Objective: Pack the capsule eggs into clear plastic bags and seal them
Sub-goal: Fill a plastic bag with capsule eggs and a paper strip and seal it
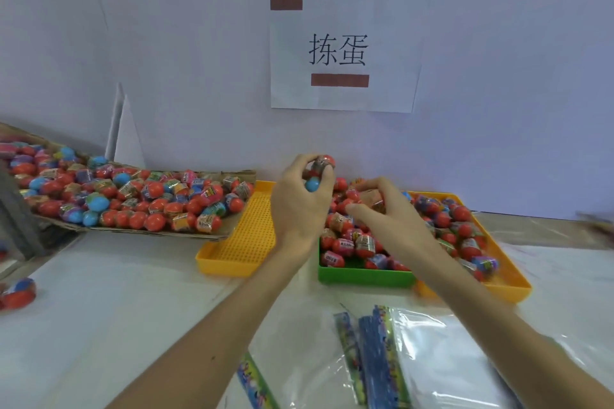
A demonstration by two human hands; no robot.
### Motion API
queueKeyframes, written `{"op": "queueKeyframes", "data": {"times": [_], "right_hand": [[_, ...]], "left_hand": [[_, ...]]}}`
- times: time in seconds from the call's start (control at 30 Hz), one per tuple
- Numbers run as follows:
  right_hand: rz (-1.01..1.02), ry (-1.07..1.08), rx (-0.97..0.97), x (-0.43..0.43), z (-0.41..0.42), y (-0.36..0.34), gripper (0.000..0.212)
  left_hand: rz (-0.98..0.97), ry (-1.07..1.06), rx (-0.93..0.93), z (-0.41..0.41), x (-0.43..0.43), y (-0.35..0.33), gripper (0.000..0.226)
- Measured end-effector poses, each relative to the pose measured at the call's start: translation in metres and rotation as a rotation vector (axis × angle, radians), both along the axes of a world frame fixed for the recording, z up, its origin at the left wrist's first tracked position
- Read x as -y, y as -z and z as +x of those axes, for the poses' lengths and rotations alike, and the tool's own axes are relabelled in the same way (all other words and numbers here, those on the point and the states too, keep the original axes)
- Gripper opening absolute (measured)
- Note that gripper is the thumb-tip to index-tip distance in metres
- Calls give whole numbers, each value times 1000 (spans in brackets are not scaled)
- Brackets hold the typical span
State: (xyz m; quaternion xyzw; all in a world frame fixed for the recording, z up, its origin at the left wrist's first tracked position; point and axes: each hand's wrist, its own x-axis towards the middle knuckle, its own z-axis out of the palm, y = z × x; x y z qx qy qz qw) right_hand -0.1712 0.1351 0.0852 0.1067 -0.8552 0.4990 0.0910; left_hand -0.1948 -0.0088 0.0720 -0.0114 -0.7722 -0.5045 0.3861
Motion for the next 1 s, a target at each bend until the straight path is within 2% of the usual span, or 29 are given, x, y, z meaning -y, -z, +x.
{"op": "queueKeyframes", "data": {"times": [0.07,0.13,0.23,0.33,0.4,0.5,0.63,0.7,0.8,0.87,0.9,0.93,1.0], "right_hand": [[19,-39,9,17,-8,7,33],[-100,-90,66,39,-19,8,37],[-275,-150,181,72,-34,-2,55],[-94,-260,248,95,-45,-8,77],[17,-288,233,100,-49,-8,74],[62,-268,152,95,-48,-7,59],[27,-180,62,82,-39,2,50],[-1,-162,21,77,-34,6,45],[-65,-185,-9,68,-30,6,36],[-112,-190,-40,65,-29,5,28],[-127,-191,-59,64,-28,4,25],[-133,-192,-74,65,-26,3,23],[-123,-200,-77,69,-22,4,21]], "left_hand": [[-169,-90,-3,0,25,5,20],[-249,-145,33,4,47,10,29],[-424,-171,218,8,66,15,54],[-525,-200,335,16,77,13,53],[-523,-199,274,27,84,11,45],[-483,-82,208,44,102,11,40],[-259,170,215,65,128,12,40],[-161,156,160,76,141,17,36],[-244,-156,21,105,179,41,30],[-471,-450,23,129,216,59,18],[-585,-595,99,138,237,66,16],[-650,-719,239,144,257,71,23],[-642,-854,601,150,291,78,47]]}}
